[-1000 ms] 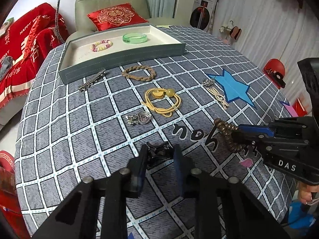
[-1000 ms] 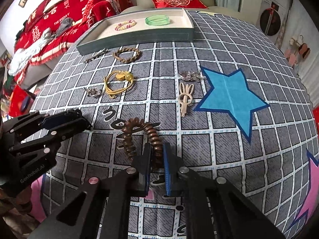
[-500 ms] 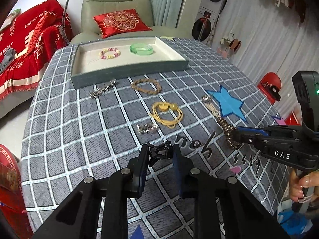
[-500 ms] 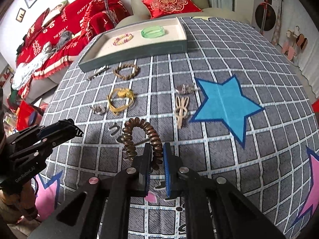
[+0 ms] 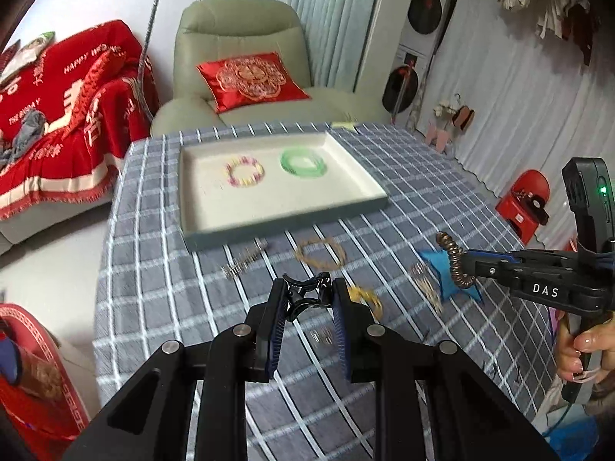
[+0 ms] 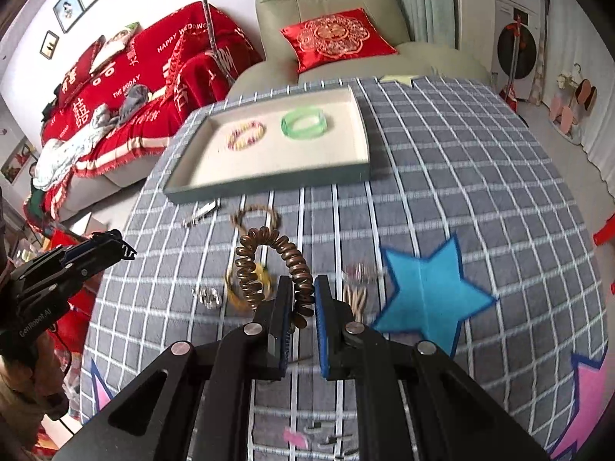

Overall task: Organize jewelry
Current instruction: 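Carry the coiled hair tie and claw clip over the white tray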

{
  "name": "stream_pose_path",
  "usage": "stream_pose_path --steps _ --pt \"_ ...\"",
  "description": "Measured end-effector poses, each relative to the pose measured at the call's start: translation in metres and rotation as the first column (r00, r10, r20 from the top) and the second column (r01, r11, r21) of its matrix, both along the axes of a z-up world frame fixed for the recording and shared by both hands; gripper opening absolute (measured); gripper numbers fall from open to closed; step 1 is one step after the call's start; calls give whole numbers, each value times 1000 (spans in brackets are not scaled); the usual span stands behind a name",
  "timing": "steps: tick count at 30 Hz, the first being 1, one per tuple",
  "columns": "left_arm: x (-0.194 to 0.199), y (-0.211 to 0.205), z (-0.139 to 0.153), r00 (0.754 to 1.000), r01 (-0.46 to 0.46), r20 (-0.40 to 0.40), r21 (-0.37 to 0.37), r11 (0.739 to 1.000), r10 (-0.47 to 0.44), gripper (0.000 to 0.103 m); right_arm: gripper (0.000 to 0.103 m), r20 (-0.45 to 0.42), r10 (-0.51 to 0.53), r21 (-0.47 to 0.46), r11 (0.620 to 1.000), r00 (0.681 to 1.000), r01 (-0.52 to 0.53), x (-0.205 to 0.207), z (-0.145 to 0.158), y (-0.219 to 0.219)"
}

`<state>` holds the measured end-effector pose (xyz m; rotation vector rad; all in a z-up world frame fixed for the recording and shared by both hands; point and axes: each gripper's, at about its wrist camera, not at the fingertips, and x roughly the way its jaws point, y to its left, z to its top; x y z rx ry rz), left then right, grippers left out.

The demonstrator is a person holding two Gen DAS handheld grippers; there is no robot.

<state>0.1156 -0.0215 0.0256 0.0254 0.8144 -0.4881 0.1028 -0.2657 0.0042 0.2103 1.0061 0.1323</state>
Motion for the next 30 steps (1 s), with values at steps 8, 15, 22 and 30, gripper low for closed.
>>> stream_pose_path --steps 8,15,22,30 --pt "47 5 26 999 -42 18 -32 999 42 39 13 5 -6 61 998 1000 5 55 22 -9" --pt "90 -6 28 997 -73 28 12 997 72 39 13 -11 10 54 998 1000 -9 105 31 -7" --pt "141 -17 20 993 -115 12 53 992 115 39 13 -41 -2 40 999 999 4 156 28 -4" --pt "199 -28 -14 987 -146 -54 87 985 151 39 13 -100 4 -20 1000 995 -6 199 -5 7"
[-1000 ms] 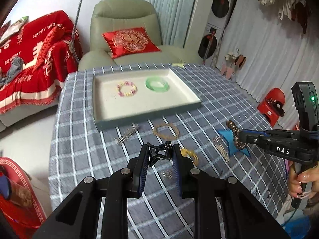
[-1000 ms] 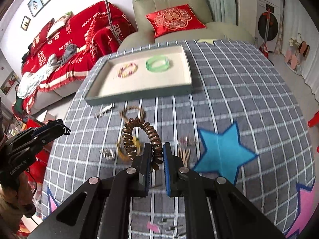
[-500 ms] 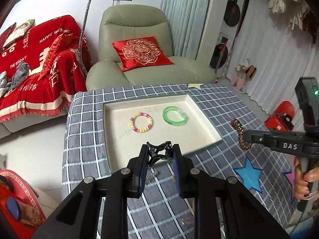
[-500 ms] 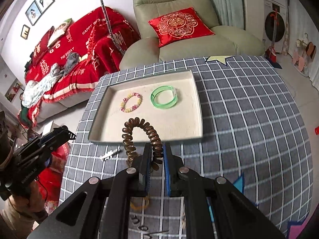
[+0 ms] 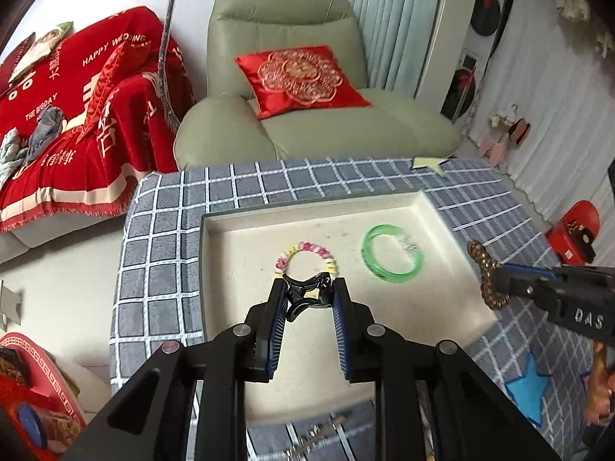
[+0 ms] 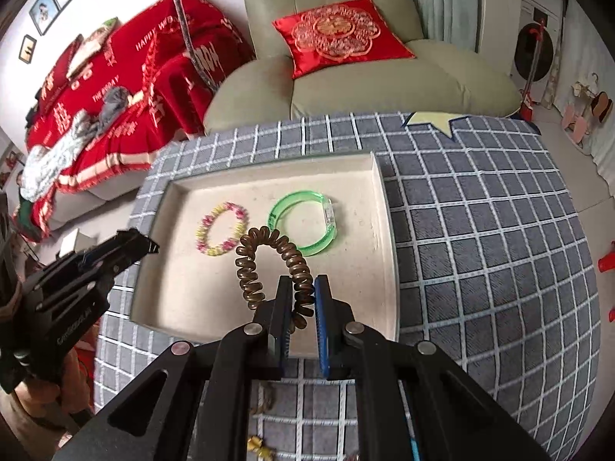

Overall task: Organize jewelry
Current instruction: 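Carry the coiled hair tie and claw clip over the white tray, then lower both items into the tray and open both tools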

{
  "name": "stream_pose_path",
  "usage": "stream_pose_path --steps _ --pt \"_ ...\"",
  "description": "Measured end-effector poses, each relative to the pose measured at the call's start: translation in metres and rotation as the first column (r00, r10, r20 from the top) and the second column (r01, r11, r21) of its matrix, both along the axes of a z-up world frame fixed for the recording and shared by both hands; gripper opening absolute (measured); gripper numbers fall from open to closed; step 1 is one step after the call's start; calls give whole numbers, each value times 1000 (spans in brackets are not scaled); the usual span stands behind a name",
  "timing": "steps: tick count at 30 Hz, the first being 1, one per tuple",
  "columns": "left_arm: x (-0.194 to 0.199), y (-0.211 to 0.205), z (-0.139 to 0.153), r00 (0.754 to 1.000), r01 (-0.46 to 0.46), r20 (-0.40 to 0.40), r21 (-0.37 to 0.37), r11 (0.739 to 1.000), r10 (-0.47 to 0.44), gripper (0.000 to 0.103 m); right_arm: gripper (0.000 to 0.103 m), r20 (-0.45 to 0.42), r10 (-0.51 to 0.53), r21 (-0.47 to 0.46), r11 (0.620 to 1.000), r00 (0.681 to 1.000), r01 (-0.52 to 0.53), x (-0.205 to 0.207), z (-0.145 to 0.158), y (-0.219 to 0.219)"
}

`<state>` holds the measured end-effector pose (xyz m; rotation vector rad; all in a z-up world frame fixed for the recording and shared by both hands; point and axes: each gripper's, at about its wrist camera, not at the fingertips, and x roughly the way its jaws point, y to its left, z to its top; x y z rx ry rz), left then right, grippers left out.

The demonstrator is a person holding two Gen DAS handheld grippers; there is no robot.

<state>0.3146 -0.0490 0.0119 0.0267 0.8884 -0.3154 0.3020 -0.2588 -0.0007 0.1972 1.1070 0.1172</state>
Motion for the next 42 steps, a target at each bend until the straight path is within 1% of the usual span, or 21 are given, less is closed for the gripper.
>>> stream_pose_path --steps 3,7,12,17,21,22,23,25,26,27,29,32,35,42 --pt "13 -5 -19 999 -1 -39 6 1000 1 39 13 -36 5 -5 1000 999 -5 10 -19 2" --pt "21 -13 -41 997 6 -74 21 1000 -4 39 13 -93 3 -2 1000 996 -3 20 -48 3" --pt "26 -21 -58 996 1 -85 46 999 3 39 13 -128 -21 -18 1000 992 19 32 -72 1" --pt "30 -27 -66 998 -10 -66 96 995 16 39 13 -97 -43 -43 998 994 39 41 -79 -2" --pt "31 -31 -68 999 -19 -47 111 994 25 40 14 -79 -48 -40 998 996 45 43 -83 0" --pt "31 -33 -68 999 -18 -44 121 993 23 40 15 -69 -45 -40 998 997 43 42 -82 0" --pt "30 -34 -68 999 -15 -40 130 991 21 40 18 -64 -42 -44 998 997 39 41 -82 2" --pt "28 -38 -68 1000 -11 -23 155 988 15 40 38 -56 -39 -51 998 998 36 39 -79 3" --pt "27 -39 -68 1000 -10 -17 163 987 13 40 56 -44 -40 -51 998 998 38 38 -77 3" --pt "27 -39 -67 1000 -11 -13 167 986 14 40 60 -26 -44 -47 998 999 42 36 -73 3" --pt "26 -39 -67 1000 -17 -12 164 986 19 40 60 -6 -47 -28 999 999 47 34 -66 3" --pt "26 -37 -66 1000 -20 -14 146 989 23 40 60 17 -56 24 998 998 56 29 -53 -1" --pt "25 -35 -64 1000 -22 -15 134 991 24 40 61 50 -80 70 995 996 76 17 -38 -8" --pt "25 -31 -62 999 -42 -22 116 992 45 40 61 69 -116 143 984 991 105 -10 -24 -21"
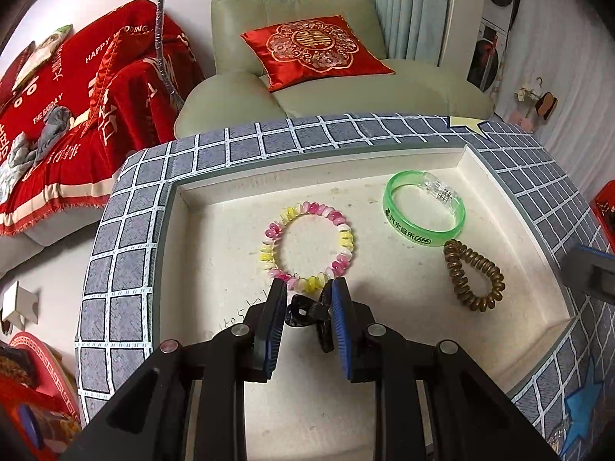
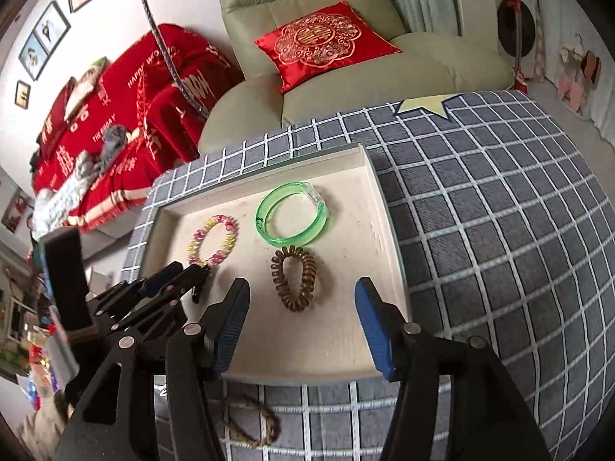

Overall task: Organize jewelry
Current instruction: 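Lower both items into the tray and open both tools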

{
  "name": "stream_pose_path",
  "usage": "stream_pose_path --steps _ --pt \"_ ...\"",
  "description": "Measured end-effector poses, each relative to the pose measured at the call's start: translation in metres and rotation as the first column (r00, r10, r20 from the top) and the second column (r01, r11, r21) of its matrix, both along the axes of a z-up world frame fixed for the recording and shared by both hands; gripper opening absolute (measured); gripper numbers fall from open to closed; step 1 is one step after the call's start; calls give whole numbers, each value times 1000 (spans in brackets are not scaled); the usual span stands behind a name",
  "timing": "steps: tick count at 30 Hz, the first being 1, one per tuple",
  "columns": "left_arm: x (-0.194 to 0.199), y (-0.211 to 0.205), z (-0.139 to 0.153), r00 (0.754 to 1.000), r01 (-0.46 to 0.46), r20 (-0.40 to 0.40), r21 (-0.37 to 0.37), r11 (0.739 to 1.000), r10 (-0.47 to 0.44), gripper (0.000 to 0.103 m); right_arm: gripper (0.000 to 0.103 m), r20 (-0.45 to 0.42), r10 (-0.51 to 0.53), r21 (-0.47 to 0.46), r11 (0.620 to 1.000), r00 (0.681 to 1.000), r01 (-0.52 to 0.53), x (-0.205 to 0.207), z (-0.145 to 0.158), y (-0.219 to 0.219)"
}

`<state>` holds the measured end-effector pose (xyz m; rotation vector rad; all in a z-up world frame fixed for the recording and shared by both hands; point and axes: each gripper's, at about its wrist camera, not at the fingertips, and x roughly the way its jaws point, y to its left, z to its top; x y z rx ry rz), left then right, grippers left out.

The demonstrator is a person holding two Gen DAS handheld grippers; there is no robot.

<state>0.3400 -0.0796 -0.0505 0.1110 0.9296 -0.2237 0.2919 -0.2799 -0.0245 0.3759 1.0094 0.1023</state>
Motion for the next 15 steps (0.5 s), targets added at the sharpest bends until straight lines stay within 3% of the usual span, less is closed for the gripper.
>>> stream_pose_path --steps 5,6,7,8,10,12,15 --pt "-1 4 8 1000 -7 16 -27 1000 7 41 62 -1 -23 42 999 1000 23 -14 2 -10" --pt "-2 5 11 1000 -5 22 -34 999 6 47 62 -2 -28 47 999 1000 28 -17 2 -12" --pt "-3 6 13 1000 -5 26 -40 999 7 92 63 -4 -33 51 998 999 33 -19 2 -14" --pt "-4 7 16 999 -15 35 -41 999 17 103 64 -6 -36 54 998 999 36 -21 1 -15" --pt "-11 8 24 996 -17 85 -43 999 21 103 69 -9 -41 49 998 999 42 -25 0 -16" --pt "-12 8 27 997 -5 77 -38 999 8 103 80 -3 -40 31 999 999 40 -29 1 -16" --pt "-18 9 31 997 -9 81 -34 999 12 103 82 14 -45 22 999 999 44 -37 6 -16"
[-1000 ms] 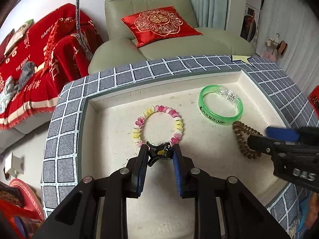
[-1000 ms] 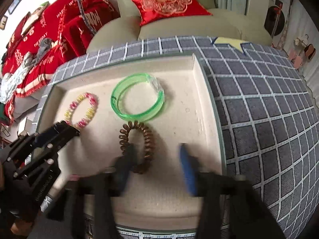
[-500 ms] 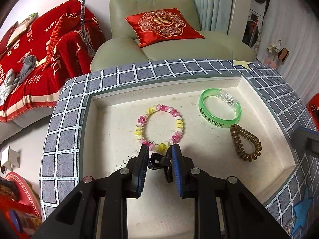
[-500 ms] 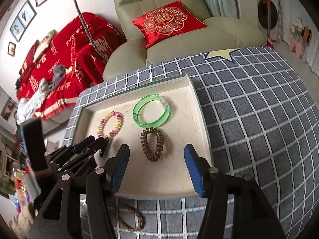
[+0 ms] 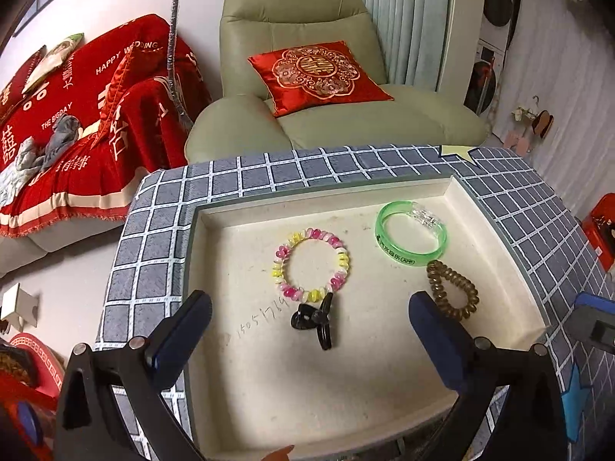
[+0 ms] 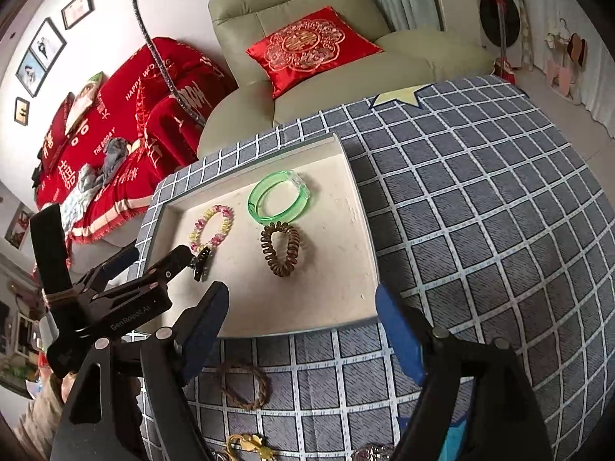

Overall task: Organize jewelry
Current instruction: 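Lower both items into the tray and open both tools, then lift both open tools back toward the remaining jewelry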

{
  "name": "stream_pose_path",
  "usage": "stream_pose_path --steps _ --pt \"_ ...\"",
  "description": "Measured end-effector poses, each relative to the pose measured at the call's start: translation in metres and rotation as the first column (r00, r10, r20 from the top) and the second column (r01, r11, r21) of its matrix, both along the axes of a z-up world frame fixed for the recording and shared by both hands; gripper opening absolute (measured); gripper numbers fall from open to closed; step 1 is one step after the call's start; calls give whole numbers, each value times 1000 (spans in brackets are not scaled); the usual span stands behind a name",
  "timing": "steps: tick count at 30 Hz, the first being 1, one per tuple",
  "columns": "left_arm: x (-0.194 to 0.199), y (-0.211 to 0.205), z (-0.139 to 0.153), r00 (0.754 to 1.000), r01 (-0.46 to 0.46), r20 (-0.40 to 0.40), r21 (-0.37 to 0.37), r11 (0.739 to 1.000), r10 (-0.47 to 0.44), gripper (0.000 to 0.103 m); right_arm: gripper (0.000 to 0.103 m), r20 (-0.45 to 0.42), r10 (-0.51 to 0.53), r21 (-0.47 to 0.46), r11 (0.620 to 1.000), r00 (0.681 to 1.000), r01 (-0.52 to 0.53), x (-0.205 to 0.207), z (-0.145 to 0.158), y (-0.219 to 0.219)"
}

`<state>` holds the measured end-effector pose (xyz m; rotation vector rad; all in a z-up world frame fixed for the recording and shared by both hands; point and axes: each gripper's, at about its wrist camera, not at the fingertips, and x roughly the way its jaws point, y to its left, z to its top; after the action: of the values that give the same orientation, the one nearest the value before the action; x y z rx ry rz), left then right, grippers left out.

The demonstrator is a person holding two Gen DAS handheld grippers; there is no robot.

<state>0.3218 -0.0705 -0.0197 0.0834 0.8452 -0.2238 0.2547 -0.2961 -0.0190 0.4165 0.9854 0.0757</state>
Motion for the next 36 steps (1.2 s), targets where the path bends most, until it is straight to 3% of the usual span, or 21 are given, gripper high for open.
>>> stream_pose_path --steps 1,4,10,17,23,28,36 --pt "-3 1 1 1000 -2 0 0 1000 2 103 83 8 -7 2 1000 1000 7 -3 2 -1" --pt "-13 3 4 1000 1 -2 -4 1000 -1 103 103 38 -20 27 999 999 19 -11 8 -4" --pt "-34 6 11 1000 25 -6 -5 1000 -25 103 103 96 -22 41 999 995 18 -31 20 -4" --pt "-71 10 19 997 71 -1 -18 997 -71 103 103 41 9 2 1000 999 -9 -54 22 6" --pt "-108 20 20 995 90 35 12 996 -90 103 103 4 17 -9 1000 1000 -17 -85 11 6" --pt "-130 31 6 994 103 18 33 994 -104 103 103 -42 20 -18 1000 999 -21 -114 -5 8" --pt "-147 41 -30 985 153 -86 20 988 -150 103 103 -116 24 -74 997 993 -33 -154 -34 13"
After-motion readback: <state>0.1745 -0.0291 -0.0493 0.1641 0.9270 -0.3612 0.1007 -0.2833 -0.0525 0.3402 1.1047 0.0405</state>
